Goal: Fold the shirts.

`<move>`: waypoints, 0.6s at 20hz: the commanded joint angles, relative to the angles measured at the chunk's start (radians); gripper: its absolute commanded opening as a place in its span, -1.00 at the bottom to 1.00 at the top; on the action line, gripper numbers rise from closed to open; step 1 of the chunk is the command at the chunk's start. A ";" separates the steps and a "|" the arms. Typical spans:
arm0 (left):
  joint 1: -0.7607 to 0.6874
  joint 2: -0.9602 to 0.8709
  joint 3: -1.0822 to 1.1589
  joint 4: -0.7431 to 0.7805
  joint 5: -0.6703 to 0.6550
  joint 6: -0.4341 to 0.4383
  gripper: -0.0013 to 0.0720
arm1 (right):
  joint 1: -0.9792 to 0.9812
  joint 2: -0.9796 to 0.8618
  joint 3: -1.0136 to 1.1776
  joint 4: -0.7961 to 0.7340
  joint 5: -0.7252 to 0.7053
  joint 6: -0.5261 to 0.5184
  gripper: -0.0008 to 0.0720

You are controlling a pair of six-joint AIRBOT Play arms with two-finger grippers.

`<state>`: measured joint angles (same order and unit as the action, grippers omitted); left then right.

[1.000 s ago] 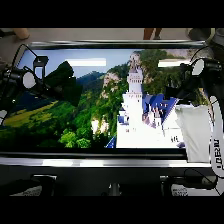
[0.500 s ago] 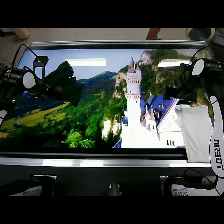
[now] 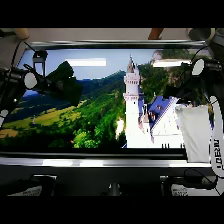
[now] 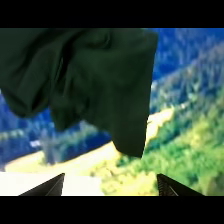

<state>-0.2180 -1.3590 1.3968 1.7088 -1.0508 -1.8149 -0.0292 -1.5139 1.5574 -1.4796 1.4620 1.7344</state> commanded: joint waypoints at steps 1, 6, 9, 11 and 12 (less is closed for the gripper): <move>0.002 -0.018 0.000 0.013 0.231 -0.004 0.91 | 0.001 -0.001 0.001 0.002 -0.062 0.008 0.75; 0.231 -0.328 0.314 -0.041 0.028 -0.039 0.90 | 0.001 -0.002 0.001 0.005 -0.090 0.007 0.74; 0.400 -0.488 0.417 -0.274 -0.047 -0.148 0.90 | 0.001 -0.002 0.001 0.006 -0.091 -0.004 0.74; 0.448 -0.558 0.414 -0.418 -0.008 -0.124 0.89 | 0.001 -0.002 0.001 0.005 -0.100 -0.004 0.74; 0.452 -0.585 0.414 -0.469 0.016 -0.090 0.87 | 0.001 -0.002 0.001 0.005 -0.108 -0.004 0.74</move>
<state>0.1555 -1.8339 1.7702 1.4494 -1.0401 -1.9186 -0.0292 -1.5154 1.5574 -1.4742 1.3720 1.7359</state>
